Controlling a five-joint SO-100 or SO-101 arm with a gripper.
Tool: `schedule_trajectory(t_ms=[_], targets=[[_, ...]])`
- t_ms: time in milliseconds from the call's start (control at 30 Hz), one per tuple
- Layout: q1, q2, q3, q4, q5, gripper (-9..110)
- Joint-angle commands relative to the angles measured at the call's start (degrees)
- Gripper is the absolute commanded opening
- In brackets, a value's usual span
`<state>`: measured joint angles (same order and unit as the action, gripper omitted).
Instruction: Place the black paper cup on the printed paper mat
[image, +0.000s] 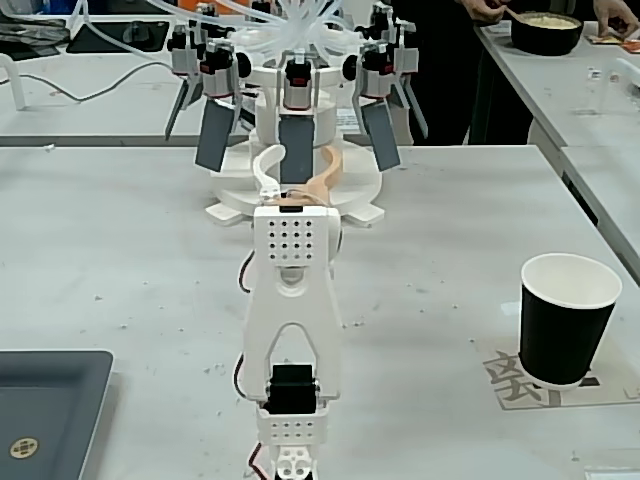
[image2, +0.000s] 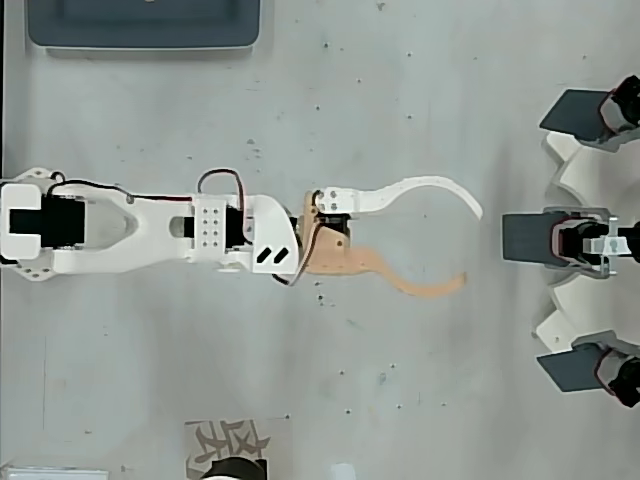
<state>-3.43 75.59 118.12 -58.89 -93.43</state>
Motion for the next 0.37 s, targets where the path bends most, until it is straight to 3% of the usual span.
schedule_trajectory(t_ms=[0, 333], targets=[[-0.62, -0.18, -3.78, 0.18, 0.79, 13], [-0.53, -2.02, -4.13, -0.79, 1.05, 13]])
